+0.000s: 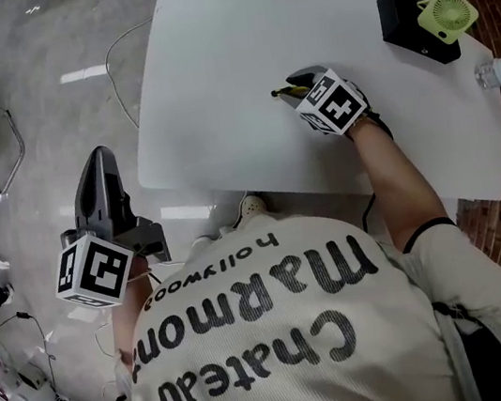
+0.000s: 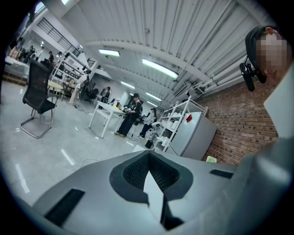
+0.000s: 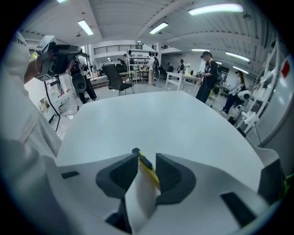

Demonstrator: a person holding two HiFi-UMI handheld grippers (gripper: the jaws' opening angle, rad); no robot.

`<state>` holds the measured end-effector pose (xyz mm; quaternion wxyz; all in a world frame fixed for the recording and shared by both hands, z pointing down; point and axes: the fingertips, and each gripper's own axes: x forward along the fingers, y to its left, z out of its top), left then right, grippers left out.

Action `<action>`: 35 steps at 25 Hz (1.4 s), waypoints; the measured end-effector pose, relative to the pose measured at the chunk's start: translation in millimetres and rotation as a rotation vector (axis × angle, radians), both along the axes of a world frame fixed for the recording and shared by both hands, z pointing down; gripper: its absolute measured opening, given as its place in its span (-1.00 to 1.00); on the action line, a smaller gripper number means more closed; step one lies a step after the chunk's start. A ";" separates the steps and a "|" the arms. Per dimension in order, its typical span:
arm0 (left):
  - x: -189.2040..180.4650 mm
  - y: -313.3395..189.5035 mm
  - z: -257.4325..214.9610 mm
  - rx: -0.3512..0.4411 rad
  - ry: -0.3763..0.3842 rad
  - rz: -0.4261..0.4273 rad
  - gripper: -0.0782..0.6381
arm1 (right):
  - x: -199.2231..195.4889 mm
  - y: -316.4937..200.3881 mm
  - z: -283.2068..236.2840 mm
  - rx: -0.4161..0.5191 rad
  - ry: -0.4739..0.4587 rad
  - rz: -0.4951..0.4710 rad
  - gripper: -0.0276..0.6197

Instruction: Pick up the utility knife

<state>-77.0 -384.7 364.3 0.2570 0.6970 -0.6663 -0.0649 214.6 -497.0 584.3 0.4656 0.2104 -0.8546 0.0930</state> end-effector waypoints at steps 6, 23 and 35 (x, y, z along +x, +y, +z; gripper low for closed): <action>-10.5 6.1 0.3 -0.002 -0.001 -0.019 -0.78 | -1.4 4.4 9.0 -0.015 0.033 -0.020 -0.58; -21.7 16.8 -3.1 0.028 0.014 -0.025 -0.78 | -1.7 12.3 10.4 -0.008 0.042 0.030 -0.71; -20.0 18.4 -6.2 0.054 0.039 0.011 -0.78 | -7.7 37.7 7.3 -0.044 0.017 0.106 -0.72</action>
